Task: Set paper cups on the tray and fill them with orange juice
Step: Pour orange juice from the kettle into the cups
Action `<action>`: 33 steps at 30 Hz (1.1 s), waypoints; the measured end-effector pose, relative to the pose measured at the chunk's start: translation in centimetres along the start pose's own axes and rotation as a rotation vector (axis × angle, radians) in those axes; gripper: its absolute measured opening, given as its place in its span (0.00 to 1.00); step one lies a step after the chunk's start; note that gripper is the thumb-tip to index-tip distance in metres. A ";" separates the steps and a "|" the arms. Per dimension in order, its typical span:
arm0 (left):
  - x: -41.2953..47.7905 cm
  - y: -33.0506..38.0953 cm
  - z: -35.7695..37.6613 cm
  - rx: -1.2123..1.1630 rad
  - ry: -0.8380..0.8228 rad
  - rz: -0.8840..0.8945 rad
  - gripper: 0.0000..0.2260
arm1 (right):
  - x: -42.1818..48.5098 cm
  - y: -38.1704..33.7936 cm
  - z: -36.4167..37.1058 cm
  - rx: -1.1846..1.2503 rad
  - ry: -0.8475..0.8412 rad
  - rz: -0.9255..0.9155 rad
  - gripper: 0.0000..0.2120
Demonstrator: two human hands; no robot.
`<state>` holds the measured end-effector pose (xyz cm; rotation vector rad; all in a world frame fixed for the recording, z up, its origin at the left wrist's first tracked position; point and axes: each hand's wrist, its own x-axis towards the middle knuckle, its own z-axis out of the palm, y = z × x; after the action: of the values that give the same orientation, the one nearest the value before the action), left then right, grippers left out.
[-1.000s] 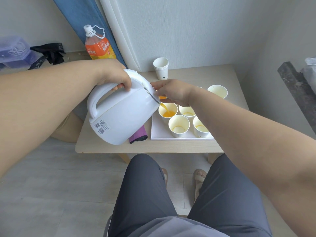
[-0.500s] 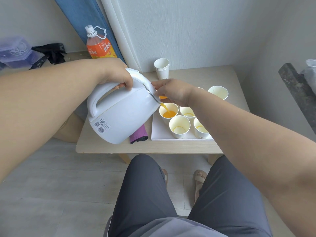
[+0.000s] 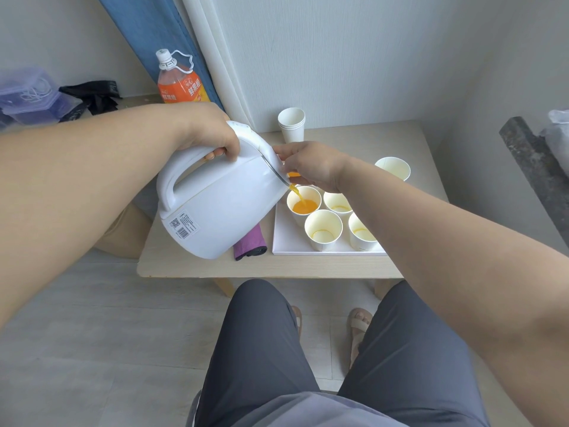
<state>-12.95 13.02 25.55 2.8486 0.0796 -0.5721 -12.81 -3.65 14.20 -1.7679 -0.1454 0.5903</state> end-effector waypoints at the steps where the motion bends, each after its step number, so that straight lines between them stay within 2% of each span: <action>1: 0.0 0.0 -0.1 -0.006 -0.002 0.000 0.09 | 0.0 -0.1 0.0 -0.004 0.001 -0.003 0.26; 25: -0.3 0.1 -0.8 -0.044 0.000 0.028 0.07 | -1.9 -1.7 0.1 0.021 0.010 -0.020 0.27; 33: -0.3 0.4 -1.0 -0.011 0.004 0.024 0.07 | -2.2 -1.9 0.0 0.018 0.016 -0.029 0.21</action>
<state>-12.81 12.92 26.69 2.8361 0.0491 -0.5597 -14.31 -3.95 16.67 -1.7500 -0.1541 0.5552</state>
